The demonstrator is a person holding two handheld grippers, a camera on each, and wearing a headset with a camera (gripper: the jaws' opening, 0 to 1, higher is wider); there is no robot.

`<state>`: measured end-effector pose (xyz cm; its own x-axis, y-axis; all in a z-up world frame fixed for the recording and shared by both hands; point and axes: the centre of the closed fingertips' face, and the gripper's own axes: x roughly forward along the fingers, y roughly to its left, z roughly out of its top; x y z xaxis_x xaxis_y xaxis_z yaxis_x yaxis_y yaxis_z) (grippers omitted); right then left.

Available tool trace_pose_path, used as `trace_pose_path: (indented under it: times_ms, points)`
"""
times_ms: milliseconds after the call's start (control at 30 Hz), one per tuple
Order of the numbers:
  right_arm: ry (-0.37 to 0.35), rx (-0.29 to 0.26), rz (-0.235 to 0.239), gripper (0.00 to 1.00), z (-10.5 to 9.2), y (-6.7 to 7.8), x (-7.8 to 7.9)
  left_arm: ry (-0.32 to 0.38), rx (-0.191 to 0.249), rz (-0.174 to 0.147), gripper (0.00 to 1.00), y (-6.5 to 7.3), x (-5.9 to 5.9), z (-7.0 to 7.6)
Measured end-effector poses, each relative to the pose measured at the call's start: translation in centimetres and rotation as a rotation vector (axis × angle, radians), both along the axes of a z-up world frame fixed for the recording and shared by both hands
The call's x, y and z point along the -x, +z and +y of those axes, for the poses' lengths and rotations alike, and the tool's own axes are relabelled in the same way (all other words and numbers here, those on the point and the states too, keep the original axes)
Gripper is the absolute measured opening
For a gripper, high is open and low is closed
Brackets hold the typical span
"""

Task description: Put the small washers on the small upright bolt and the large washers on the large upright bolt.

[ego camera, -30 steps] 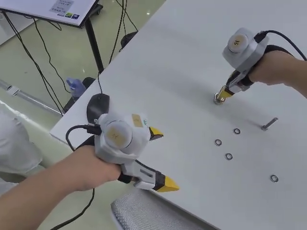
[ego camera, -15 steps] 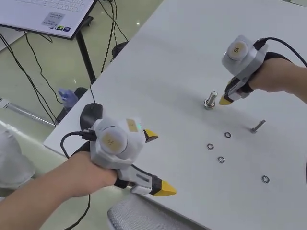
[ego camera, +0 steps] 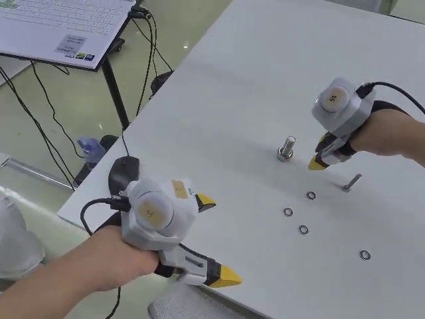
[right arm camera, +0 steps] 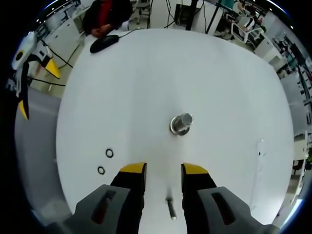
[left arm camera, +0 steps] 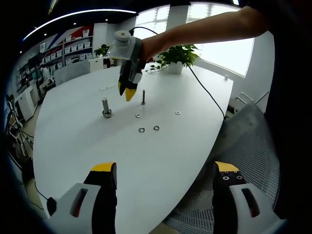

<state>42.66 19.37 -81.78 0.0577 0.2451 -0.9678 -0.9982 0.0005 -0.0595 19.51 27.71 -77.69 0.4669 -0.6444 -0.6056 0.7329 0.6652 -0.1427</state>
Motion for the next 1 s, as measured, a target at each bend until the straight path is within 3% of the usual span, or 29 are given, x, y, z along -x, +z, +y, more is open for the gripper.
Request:
trace_pose_path:
  times_ms: [333, 533, 700, 1000]
  points:
    - [-0.005, -0.011, 0.015, 0.29, -0.5, -0.7, 2.1, 0.000, -0.002, 0.007, 0.79, -0.1, 0.2, 0.0]
    - [0.000, -0.007, 0.033, 0.29, -0.7, -2.2, 3.2, 0.008, 0.003, 0.008, 0.79, -0.2, 0.5, 0.2]
    - [0.002, 0.012, 0.043, 0.29, -1.2, -3.6, 3.7, 0.013, 0.002, 0.014, 0.78, -0.6, 0.9, 0.5]
    - [-0.012, 0.014, 0.049, 0.28, -1.5, -4.6, 3.8, 0.022, -0.002, 0.014, 0.79, -0.6, 0.8, 0.7]
